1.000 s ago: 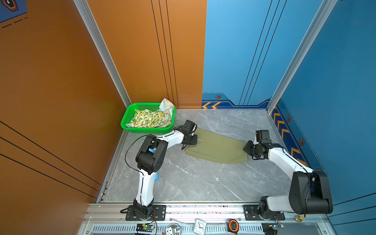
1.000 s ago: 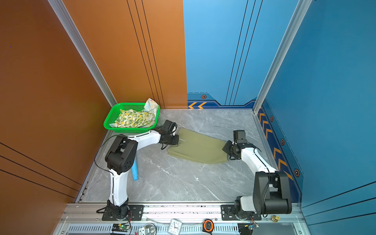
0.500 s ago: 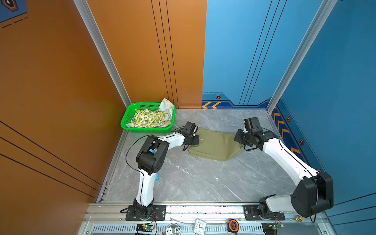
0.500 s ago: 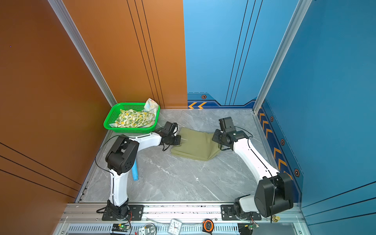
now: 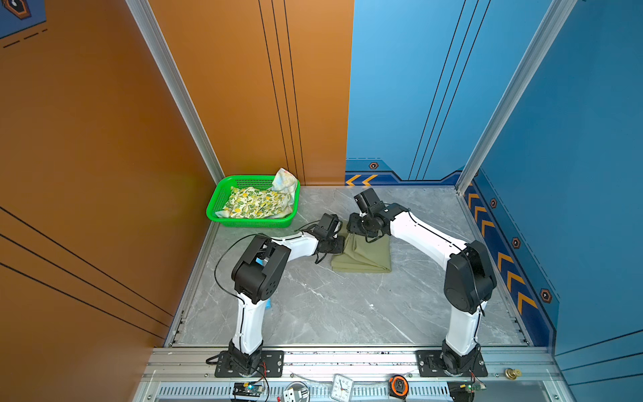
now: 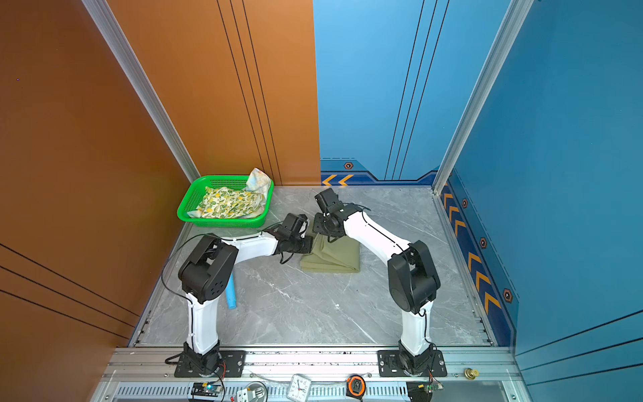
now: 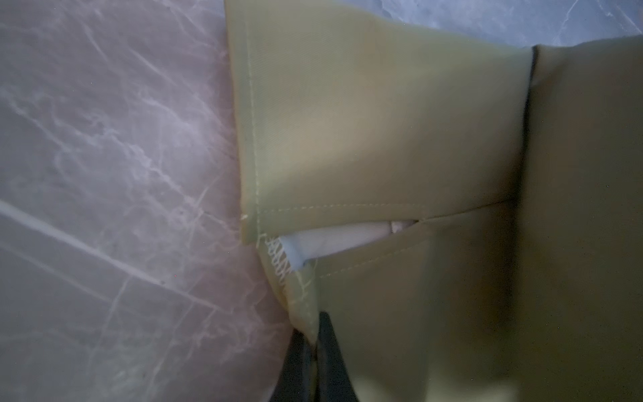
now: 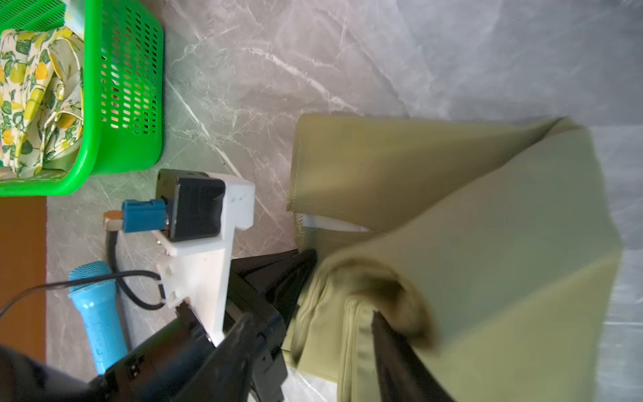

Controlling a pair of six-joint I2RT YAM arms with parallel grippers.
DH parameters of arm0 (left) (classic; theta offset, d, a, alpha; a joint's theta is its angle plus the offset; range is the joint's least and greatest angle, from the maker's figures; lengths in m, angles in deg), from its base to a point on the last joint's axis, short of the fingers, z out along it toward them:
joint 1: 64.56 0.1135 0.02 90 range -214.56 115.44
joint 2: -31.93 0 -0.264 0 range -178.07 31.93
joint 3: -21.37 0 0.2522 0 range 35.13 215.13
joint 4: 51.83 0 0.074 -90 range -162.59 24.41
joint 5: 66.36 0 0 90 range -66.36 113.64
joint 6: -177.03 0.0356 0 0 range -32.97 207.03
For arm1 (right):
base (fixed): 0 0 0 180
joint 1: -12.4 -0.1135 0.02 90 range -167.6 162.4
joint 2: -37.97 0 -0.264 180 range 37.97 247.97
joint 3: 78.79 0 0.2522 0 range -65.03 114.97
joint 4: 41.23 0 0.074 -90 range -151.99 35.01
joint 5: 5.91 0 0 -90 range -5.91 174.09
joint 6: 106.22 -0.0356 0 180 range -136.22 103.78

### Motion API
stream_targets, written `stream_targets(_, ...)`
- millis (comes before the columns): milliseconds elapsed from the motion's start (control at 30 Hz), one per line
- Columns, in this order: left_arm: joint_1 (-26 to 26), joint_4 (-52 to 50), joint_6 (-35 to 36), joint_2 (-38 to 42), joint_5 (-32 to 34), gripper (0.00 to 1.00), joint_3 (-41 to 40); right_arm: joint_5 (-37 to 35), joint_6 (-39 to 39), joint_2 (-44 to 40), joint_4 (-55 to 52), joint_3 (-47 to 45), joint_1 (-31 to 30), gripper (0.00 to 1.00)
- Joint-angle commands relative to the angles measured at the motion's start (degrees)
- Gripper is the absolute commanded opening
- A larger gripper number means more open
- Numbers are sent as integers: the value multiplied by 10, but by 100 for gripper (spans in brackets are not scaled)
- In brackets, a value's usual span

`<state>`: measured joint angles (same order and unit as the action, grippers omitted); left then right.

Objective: Fold and stack skirts
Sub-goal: Fold the skirt at the center of the table, then rotate the skirt at the center of the table.

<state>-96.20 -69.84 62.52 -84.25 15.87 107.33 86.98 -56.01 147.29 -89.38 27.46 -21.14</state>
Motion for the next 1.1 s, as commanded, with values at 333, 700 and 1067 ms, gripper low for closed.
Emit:
stream_targets(333, -8, -45, -12, 6, -6, 0, -33, -36, -17, -147, 17, -108, 102, 68)
stream_targets(700, -50, -45, -40, 24, -15, 12, -42, -47, 47, -191, 25, -200, 118, 65)
stream_targets(1067, -4, -4, -106, 108, -77, 45, -127, -57, 99, -125, 40, -207, 34, 61)
